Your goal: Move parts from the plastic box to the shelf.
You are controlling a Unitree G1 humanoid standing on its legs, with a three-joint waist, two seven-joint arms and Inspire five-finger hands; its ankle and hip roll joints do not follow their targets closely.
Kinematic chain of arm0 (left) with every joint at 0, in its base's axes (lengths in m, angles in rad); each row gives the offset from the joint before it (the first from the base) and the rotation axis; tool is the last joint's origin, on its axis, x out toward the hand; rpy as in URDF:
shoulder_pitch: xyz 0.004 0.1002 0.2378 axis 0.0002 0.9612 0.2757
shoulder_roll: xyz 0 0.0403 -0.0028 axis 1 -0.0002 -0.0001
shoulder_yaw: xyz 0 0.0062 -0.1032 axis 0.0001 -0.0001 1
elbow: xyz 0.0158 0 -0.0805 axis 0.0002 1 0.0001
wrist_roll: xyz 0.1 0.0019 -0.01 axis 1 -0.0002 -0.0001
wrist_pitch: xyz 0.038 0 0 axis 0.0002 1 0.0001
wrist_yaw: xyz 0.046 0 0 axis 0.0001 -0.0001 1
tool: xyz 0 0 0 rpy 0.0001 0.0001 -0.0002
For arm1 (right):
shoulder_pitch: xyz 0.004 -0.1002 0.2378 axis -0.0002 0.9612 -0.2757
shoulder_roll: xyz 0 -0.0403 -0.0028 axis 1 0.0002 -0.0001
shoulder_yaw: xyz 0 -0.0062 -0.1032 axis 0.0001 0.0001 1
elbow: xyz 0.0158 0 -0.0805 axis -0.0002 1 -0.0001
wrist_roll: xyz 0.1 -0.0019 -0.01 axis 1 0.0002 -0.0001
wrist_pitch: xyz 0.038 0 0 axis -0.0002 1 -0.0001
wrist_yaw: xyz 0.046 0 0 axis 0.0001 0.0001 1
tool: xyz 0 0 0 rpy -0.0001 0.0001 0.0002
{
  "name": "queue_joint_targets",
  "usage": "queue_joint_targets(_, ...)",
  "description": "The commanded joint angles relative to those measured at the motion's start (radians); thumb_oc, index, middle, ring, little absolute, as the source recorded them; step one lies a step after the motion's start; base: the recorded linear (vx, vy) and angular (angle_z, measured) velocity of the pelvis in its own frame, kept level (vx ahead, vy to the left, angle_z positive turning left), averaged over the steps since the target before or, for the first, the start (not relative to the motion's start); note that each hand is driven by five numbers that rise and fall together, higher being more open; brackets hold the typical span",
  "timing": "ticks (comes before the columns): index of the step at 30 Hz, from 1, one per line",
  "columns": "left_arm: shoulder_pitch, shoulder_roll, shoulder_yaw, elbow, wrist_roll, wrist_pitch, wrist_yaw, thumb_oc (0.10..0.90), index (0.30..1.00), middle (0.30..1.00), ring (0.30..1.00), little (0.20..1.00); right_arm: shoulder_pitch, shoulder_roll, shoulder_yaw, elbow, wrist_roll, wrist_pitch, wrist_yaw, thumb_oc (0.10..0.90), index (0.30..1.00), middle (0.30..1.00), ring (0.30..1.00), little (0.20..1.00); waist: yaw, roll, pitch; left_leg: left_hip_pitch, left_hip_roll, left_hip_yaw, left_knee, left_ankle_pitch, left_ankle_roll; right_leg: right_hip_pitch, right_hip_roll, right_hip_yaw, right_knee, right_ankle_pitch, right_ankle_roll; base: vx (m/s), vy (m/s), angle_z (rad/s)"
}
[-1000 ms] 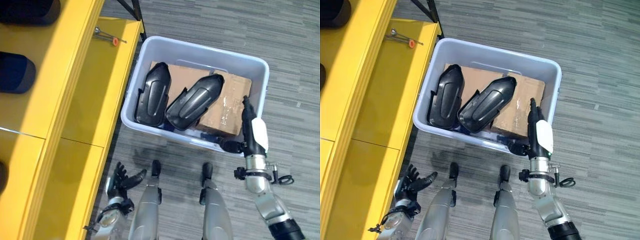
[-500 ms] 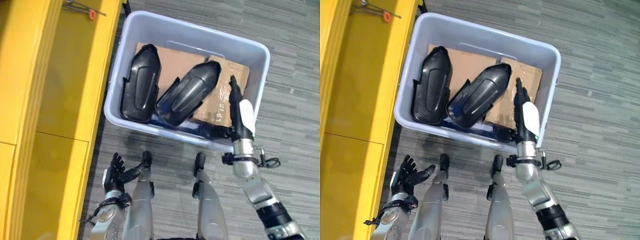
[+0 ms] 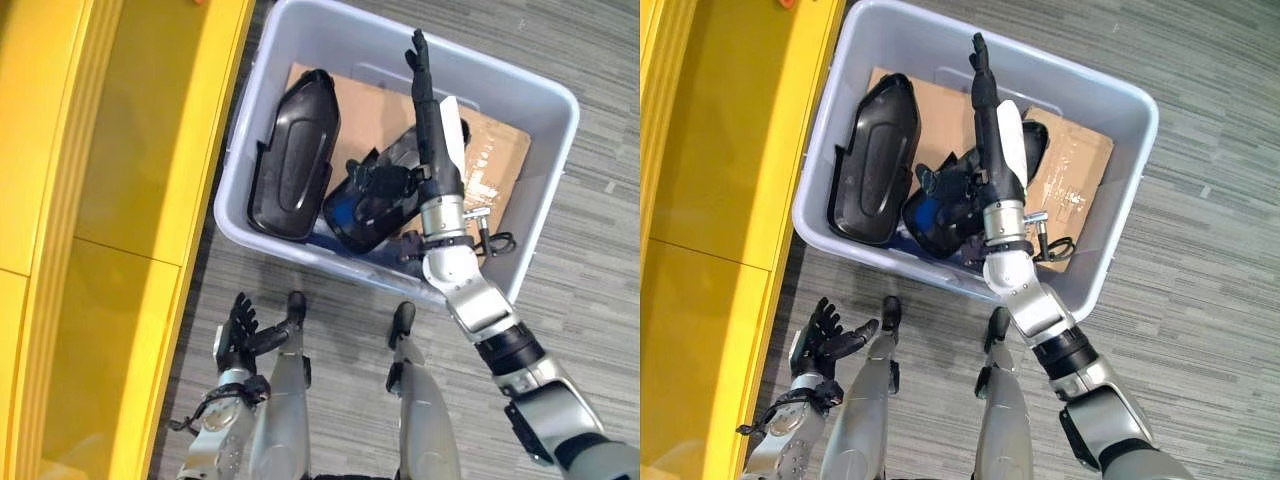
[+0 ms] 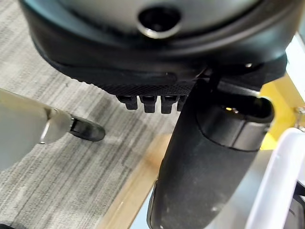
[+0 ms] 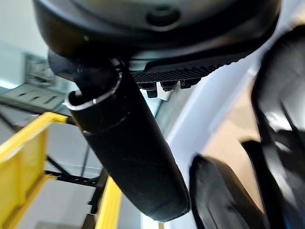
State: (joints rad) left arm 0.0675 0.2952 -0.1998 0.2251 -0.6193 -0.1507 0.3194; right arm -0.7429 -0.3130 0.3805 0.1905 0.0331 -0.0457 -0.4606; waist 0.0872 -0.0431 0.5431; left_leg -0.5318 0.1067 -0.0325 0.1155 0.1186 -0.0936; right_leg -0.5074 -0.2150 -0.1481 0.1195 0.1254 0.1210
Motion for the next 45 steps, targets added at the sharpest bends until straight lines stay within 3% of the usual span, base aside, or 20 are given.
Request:
queue_joint_targets(1, 0.055, 0.059, 0.005, -0.101, 0.001, -0.035, 0.023, 0.9, 1.0, 1.0, 1.0, 1.0, -0.039, -0.007, -0.015, -0.092, 0.044, -0.086, -0.039, 0.9, 1.0, 1.0, 1.0, 1.0, 0.008, -0.003, -0.023, -0.012, 0.061, -0.028, 0.034, -0.045, -0.012, -0.001, -0.083, 0.008, 0.067, -0.059, 0.039, 0.03, -0.022, 0.11)
queue_joint_targets(9, 0.014, 0.039, -0.032, -0.063, -0.008, -0.04, 0.055, 0.9, 1.0, 1.0, 1.0, 1.0, -0.017, 0.094, -0.042, 0.064, 0.178, -0.105, -0.081, 0.9, 1.0, 1.0, 1.0, 1.0, 0.018, 0.006, -0.023, -0.108, 0.06, -0.051, 0.042, -0.041, -0.011, -0.09, -0.075, -0.006, 0.089, -0.068, 0.031, 0.02, -0.008, 0.03)
queue_joint_targets(17, -0.004, 0.027, -0.058, -0.068, 0.001, -0.044, 0.072, 0.9, 1.0, 1.0, 1.0, 1.0, 0.005, 0.092, -0.067, 0.15, 0.137, -0.079, -0.113, 0.9, 1.0, 1.0, 1.0, 1.0, 0.006, 0.018, -0.023, -0.179, 0.057, -0.057, 0.053, -0.042, -0.013, -0.16, -0.077, -0.005, 0.109, -0.075, 0.03, 0.0, -0.002, 0.0)
queue_joint_targets(20, -0.004, 0.031, -0.05, -0.078, 0.007, -0.055, 0.07, 0.9, 1.0, 1.0, 1.0, 1.0, -0.016, 0.011, -0.071, 0.221, 0.034, -0.031, -0.115, 0.9, 1.0, 1.0, 1.0, 1.0, 0.004, 0.018, -0.023, -0.192, 0.056, -0.06, 0.049, -0.041, -0.012, -0.178, -0.075, -0.006, 0.112, -0.077, 0.031, 0.02, -0.02, 0.05)
queue_joint_targets(23, -0.007, 0.035, -0.034, -0.087, 0.017, -0.077, 0.066, 0.9, 1.0, 1.0, 1.0, 1.0, -0.05, -0.127, -0.064, 0.284, -0.094, 0.01, -0.117, 0.9, 1.0, 1.0, 1.0, 1.0, 0.004, 0.017, -0.023, -0.198, 0.054, -0.064, 0.049, -0.043, -0.012, -0.186, -0.073, -0.006, 0.116, -0.078, 0.032, 0.01, -0.012, 0.03)
queue_joint_targets(25, -0.006, 0.036, -0.033, -0.09, 0.018, -0.083, 0.062, 0.9, 1.0, 1.0, 1.0, 1.0, -0.057, -0.166, -0.055, 0.298, -0.125, 0.015, -0.115, 0.9, 1.0, 1.0, 1.0, 1.0, 0.004, 0.018, -0.023, -0.2, 0.055, -0.065, 0.049, -0.043, -0.013, -0.188, -0.073, -0.006, 0.117, -0.079, 0.033, 0.0, 0.0, 0.0)
queue_joint_targets(26, -0.006, 0.044, -0.024, -0.095, 0.019, -0.096, 0.054, 0.9, 1.0, 1.0, 1.0, 1.0, -0.07, -0.26, -0.039, 0.325, -0.186, 0.029, -0.103, 0.9, 1.0, 1.0, 1.0, 1.0, 0.001, 0.017, -0.023, -0.202, 0.054, -0.066, 0.05, -0.044, -0.014, -0.193, -0.072, -0.004, 0.122, -0.079, 0.034, 0.0, 0.0, 0.0)
queue_joint_targets(27, -0.006, 0.043, -0.024, -0.095, 0.019, -0.096, 0.054, 0.9, 1.0, 1.0, 1.0, 1.0, -0.07, -0.261, -0.039, 0.326, -0.186, 0.028, -0.103, 0.9, 1.0, 1.0, 1.0, 1.0, 0.001, 0.018, -0.023, -0.202, 0.054, -0.066, 0.05, -0.044, -0.014, -0.194, -0.072, -0.004, 0.122, -0.079, 0.034, 0.0, 0.0, 0.0)
queue_joint_targets(28, -0.005, 0.052, -0.019, -0.092, 0.021, -0.106, 0.042, 0.9, 1.0, 1.0, 1.0, 1.0, -0.083, -0.364, 0.0, 0.361, -0.265, 0.041, -0.076, 0.9, 1.0, 1.0, 1.0, 1.0, 0.0, 0.016, -0.023, -0.204, 0.053, -0.068, 0.052, -0.043, -0.016, -0.194, -0.071, -0.002, 0.124, -0.082, 0.035, 0.0, 0.0, 0.0)
queue_joint_targets(30, -0.007, 0.059, -0.016, -0.094, 0.019, -0.114, 0.03, 0.9, 1.0, 1.0, 1.0, 1.0, -0.106, -0.432, 0.033, 0.39, -0.298, 0.039, -0.057, 0.9, 1.0, 1.0, 1.0, 1.0, 0.0, 0.02, -0.023, -0.204, 0.053, -0.069, 0.054, -0.044, -0.017, -0.201, -0.07, 0.0, 0.132, -0.083, 0.036, 0.0, 0.0, 0.0)
queue_joint_targets(38, -0.028, 0.086, -0.011, -0.074, 0.009, -0.117, -0.001, 0.9, 1.0, 1.0, 1.0, 1.0, -0.189, -0.642, 0.181, 0.407, -0.397, 0.022, 0.026, 0.9, 1.0, 1.0, 1.0, 1.0, -0.008, 0.017, -0.023, -0.188, 0.055, -0.067, 0.054, -0.045, -0.023, -0.203, -0.067, 0.006, 0.145, -0.087, 0.038, 0.0, -0.002, -0.01)
queue_joint_targets(45, -0.032, 0.086, 0.003, -0.05, 0.004, -0.111, -0.013, 0.9, 1.0, 1.0, 1.0, 1.0, -0.19, -0.739, 0.23, 0.326, -0.439, 0.002, 0.072, 0.9, 1.0, 1.0, 1.0, 1.0, -0.015, 0.011, -0.023, -0.166, 0.057, -0.064, 0.051, -0.045, -0.029, -0.188, -0.068, 0.007, 0.149, -0.089, 0.039, 0.0, 0.0, 0.0)
